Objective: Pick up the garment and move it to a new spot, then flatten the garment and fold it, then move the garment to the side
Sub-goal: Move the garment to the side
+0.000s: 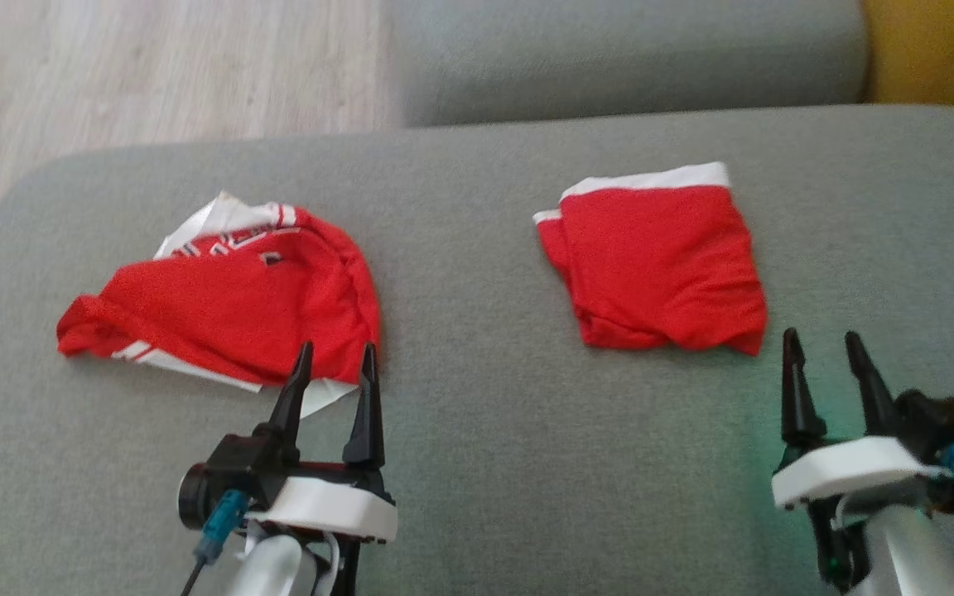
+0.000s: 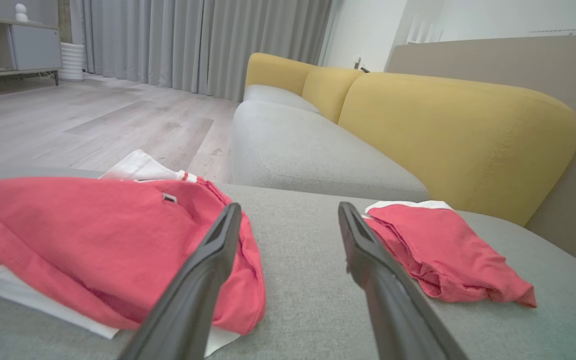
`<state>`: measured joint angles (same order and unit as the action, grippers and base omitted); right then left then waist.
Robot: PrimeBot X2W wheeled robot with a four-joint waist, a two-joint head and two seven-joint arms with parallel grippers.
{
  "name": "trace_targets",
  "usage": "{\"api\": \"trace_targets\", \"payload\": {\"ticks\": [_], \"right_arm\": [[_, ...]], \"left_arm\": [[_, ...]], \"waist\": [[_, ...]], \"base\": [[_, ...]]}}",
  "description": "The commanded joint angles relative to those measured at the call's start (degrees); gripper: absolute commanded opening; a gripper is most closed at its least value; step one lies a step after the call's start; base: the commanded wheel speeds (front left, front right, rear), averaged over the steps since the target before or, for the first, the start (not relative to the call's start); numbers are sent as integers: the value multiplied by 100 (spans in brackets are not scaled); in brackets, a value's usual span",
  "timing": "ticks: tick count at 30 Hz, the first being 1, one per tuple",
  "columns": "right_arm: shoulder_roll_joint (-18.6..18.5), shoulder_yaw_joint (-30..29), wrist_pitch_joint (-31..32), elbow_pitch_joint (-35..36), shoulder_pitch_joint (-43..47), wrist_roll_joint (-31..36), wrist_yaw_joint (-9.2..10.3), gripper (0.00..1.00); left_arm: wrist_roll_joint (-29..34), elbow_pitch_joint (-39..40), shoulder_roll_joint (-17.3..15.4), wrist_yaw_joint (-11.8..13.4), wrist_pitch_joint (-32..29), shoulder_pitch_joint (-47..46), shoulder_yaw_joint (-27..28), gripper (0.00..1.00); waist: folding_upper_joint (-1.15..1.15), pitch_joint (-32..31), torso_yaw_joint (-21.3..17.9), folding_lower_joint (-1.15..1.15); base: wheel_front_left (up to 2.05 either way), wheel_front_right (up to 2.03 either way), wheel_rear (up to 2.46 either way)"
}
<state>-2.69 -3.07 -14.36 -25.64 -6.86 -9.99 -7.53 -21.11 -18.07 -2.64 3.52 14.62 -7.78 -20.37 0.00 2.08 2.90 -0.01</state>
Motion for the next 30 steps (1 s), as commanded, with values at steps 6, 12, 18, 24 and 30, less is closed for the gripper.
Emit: {"api": "trace_targets", "payload": {"ticks": [6, 12, 18, 24, 30], "right_arm": [[-20, -195, 307, 25, -818, 359, 4, 100], [-106, -638, 908, -476, -1692, 612, 4, 100], [-319, -832, 1554, -1309, -2519, 470, 4, 100], [-658, -385, 2020, -2295, -3037, -33, 4, 100], [-941, 272, 2297, -2737, -3188, -534, 4, 0]], "left_arm": [[44, 232, -23, 12, 38, -413, -6, 100], [52, 259, -23, 21, 38, -673, -116, 100], [35, 249, -23, 21, 38, -925, -206, 100], [-53, 230, -23, 63, 38, -1087, -329, 100], [-91, 221, -23, 96, 38, -1119, -363, 100]], "waist": [[0, 375, 183, 1], [0, 813, 362, 1], [0, 1176, 548, 1], [0, 1349, 745, 1], [0, 1388, 809, 1]], "base": [[0, 0, 0], [0, 0, 0], [0, 0, 0], [0, 0, 0], [0, 0, 0]]}}
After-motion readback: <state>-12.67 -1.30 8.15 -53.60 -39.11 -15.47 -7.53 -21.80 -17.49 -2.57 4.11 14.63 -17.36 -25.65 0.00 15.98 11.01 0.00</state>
